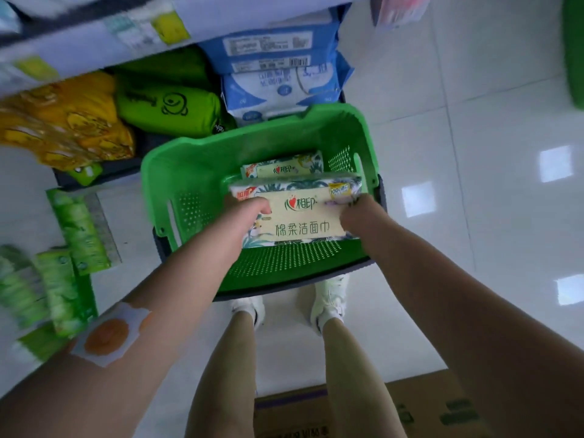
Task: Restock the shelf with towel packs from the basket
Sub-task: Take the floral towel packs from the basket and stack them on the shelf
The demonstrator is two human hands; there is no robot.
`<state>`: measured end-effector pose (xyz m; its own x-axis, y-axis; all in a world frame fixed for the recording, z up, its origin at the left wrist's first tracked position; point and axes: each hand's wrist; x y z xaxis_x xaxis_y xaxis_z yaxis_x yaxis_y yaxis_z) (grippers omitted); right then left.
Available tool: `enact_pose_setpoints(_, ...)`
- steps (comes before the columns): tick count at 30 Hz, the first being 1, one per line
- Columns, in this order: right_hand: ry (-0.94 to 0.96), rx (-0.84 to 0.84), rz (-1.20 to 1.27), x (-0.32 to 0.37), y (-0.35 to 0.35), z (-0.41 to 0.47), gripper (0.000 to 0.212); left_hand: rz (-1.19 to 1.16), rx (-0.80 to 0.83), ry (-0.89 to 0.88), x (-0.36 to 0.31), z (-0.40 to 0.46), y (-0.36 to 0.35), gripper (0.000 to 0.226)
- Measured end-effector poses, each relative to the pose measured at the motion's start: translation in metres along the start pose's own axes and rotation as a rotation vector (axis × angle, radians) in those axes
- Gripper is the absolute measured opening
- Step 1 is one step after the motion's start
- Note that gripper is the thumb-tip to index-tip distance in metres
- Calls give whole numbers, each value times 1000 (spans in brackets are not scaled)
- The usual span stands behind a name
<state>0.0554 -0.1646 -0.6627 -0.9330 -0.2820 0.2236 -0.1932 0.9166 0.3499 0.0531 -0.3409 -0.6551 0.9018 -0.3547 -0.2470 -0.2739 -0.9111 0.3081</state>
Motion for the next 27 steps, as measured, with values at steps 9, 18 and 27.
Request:
enact_pose_setpoints(9,168,13,-70,35,57,-128,17,-22,-42,-83,-34,-121,45,70)
enact_pose_setpoints(18,236,27,-62,66,89,-245,36,-87,-59,-222,-55,-236,100,57)
enact_pose_setpoints(27,409,13,88,100,141,-340,38,-27,-2,-559,-84,-339,158,50)
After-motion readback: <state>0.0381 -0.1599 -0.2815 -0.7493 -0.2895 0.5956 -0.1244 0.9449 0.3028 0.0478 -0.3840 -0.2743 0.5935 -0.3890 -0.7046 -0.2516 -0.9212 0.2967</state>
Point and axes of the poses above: each hand's wrist, its own z-axis towards the middle knuckle, its own y-axis out of the back of the hand, x = y × z, and after that the axes turned 6 degrees about z, right-handed
